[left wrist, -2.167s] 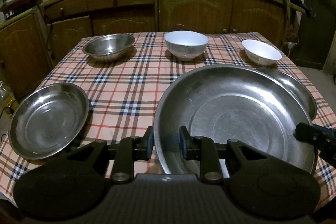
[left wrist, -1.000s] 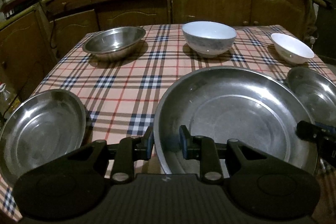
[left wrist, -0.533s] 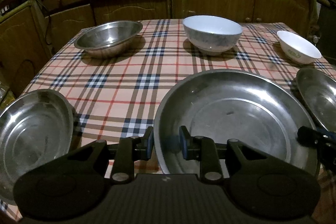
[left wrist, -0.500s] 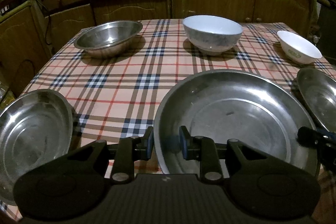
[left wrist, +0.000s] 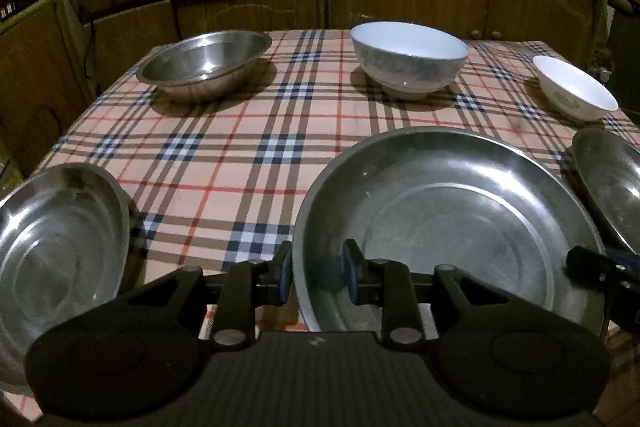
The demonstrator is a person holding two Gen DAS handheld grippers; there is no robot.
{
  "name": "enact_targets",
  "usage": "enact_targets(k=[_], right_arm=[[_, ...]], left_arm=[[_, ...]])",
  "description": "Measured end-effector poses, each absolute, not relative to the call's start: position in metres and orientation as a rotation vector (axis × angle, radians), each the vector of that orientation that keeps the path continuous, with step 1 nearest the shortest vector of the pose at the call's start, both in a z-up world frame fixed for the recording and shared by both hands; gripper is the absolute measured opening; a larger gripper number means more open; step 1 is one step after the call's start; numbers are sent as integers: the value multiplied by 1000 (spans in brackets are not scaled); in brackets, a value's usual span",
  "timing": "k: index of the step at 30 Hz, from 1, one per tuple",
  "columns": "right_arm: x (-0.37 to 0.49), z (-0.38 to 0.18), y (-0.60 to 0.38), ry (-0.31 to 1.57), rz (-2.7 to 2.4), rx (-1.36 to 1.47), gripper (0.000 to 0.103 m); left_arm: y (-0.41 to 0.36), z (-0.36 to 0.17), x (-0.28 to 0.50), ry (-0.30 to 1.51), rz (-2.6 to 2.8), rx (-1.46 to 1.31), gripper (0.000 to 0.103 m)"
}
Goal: Organize plates and bowls
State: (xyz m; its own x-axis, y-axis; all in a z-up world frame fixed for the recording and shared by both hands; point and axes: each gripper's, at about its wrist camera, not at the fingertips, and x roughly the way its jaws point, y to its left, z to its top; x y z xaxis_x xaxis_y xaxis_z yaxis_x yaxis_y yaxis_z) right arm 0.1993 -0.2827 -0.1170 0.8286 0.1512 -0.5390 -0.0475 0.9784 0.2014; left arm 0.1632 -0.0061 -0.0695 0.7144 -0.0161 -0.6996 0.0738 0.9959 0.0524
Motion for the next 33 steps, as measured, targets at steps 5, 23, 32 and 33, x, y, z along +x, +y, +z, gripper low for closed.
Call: enact_targets(k=[5,23,32,33], right_arm=[[194,-111,-284,559,93,171,27],[146,-51,-334,453,41,158,33],[131,-25,-382,430,-25,137,37],[130,-23,-388,428,-34,135,37]], left_arm=[[-5,-66,158,753,-36,78,45],[-40,-12,120,680,-109,40,60],[-93,8,112,675,-220,43,61],[-99,10,113,674,-233,45,61]])
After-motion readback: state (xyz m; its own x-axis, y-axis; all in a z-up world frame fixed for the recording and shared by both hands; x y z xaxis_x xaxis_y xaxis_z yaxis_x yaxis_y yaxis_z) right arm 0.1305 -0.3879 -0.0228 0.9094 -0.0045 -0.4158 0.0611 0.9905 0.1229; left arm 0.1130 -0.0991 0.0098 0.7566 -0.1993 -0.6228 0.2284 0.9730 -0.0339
